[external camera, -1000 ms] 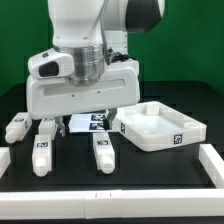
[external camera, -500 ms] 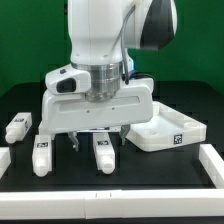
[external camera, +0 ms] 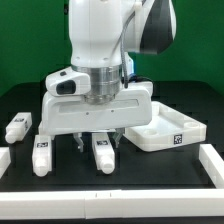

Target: Assemble desk

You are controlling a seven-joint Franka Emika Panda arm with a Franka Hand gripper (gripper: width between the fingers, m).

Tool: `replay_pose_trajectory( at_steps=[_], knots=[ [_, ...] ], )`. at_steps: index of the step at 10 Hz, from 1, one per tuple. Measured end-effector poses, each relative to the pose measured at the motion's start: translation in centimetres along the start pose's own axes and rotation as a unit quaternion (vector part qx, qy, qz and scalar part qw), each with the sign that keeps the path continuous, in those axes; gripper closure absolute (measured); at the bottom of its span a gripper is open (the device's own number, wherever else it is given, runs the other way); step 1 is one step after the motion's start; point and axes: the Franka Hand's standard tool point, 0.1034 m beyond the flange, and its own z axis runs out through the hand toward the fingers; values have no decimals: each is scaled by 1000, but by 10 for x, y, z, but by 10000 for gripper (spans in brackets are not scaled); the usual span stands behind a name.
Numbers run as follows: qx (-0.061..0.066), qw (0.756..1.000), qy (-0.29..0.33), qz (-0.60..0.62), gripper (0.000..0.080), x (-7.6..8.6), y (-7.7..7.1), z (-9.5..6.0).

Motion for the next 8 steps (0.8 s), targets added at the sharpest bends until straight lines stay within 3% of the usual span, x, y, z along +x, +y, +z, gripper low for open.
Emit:
replay_pose_trajectory(
  at_steps=[1, 5, 6, 8],
  knots=[
    [0, 1000, 0, -9, 518, -3, 3, -2],
    [9, 1000, -3, -9, 517, -71, 23, -35],
    [9, 1000, -3, -3, 517, -76, 23, -37],
    [7, 1000, -4, -6, 517, -71, 22, -33]
  ],
)
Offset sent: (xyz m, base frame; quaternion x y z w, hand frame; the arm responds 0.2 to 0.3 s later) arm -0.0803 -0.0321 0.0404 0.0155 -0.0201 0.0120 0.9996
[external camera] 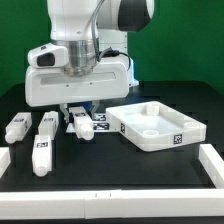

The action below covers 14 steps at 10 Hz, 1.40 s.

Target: Assemble desk

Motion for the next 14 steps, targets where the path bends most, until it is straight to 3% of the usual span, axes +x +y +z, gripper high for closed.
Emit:
replay_pose_trajectory(
  at_steps=[2, 3, 5, 6, 14],
  knots=[
    [0, 1000, 0, 2, 517, -1, 0, 1],
    [-5, 1000, 4, 10, 517, -10, -1, 4],
    [-21, 1000, 11, 17, 517, -49, -8, 16],
    [-19, 999, 2, 41, 517, -68, -7, 23],
    [-16, 996, -16, 89, 515, -86, -12, 39]
  ],
)
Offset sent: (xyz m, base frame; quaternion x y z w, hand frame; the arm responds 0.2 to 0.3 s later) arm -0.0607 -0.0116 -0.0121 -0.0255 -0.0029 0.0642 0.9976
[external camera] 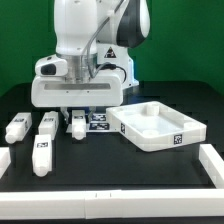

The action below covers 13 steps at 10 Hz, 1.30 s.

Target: Assemble desk

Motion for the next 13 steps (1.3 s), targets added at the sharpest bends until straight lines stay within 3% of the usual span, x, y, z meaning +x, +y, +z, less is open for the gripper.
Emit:
replay_pose_trajectory(
  at_steps=[3, 4, 5, 6, 7, 9, 11, 13],
  knots=[
    [0, 1000, 0, -4, 464, 0, 0, 0],
    [6, 1000, -7, 0, 292, -1, -2, -1],
    [25, 999, -22, 5, 292, 3, -10, -10],
    [35, 999, -22, 8, 173, 10, -17, -22],
    [47, 999, -25, 7, 156, 19, -24, -35],
    [49, 997, -9, -55, 151, 41, -50, -55],
    [53, 994, -4, -98, 150, 50, -70, -50],
    [53, 994, -4, -94, 150, 49, -66, -50]
  ],
)
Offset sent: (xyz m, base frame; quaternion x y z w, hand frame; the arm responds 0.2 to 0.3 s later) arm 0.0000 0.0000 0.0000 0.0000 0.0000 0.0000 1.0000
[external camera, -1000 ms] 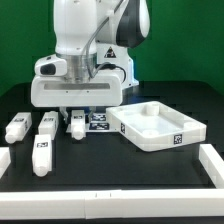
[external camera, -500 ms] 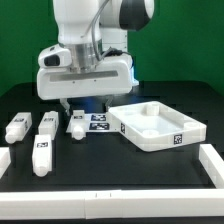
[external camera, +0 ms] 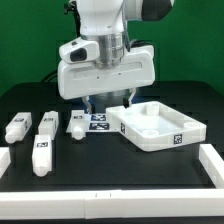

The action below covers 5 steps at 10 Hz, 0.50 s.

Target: Assemble desk

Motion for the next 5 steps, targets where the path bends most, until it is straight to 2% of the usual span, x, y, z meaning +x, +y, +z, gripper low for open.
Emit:
replay_pose_trajectory(
  at_steps=[1, 2, 3, 5],
  knots=[
    [0, 1000, 0, 0, 150, 0, 0, 0],
    [-12, 1000, 10, -3, 150, 5, -4, 1],
    [-35, 998, 34, -32, 150, 14, -23, 7],
    [-52, 997, 46, -43, 150, 16, -30, 33]
  ],
)
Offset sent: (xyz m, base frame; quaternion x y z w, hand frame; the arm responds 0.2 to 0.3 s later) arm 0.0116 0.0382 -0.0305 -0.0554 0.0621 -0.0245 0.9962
